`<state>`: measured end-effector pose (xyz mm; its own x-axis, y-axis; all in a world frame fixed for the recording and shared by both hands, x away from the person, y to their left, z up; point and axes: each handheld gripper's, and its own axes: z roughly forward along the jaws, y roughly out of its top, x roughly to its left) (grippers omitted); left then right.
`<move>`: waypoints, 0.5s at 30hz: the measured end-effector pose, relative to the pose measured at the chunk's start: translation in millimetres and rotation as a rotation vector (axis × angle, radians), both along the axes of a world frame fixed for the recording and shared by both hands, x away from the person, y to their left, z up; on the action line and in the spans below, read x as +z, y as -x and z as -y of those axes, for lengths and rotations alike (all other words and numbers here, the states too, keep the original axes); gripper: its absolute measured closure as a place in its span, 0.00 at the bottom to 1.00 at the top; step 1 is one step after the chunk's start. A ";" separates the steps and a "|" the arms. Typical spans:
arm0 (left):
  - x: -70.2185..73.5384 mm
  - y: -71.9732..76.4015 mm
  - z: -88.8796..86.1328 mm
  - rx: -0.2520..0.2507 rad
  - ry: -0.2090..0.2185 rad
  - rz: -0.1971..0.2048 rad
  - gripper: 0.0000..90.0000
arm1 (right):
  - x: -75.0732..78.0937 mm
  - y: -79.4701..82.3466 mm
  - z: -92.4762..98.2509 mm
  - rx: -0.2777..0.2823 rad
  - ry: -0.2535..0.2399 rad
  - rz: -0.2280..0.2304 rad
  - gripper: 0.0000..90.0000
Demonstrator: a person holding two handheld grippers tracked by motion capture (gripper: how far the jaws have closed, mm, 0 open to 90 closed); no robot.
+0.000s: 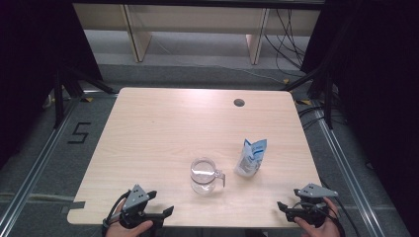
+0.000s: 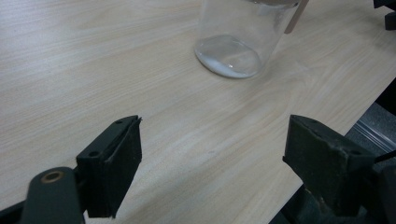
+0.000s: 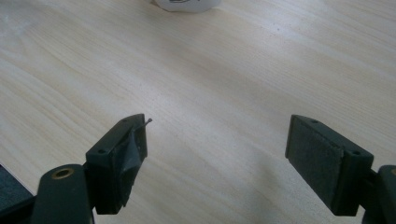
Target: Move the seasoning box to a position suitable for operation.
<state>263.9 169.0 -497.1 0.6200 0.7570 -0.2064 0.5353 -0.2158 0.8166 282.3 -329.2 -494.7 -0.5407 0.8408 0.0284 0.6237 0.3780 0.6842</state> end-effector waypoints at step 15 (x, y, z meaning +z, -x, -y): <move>13.0 3.5 19.1 -0.074 0.065 0.031 0.34 | -0.3 -1.4 0.8 0.012 0.010 0.009 0.24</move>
<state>260.5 149.9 -484.2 0.6806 0.6945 -0.2333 0.4939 -0.1998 0.8463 283.8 -330.0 -495.0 -0.5512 0.8343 0.0150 0.6131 0.3927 0.6854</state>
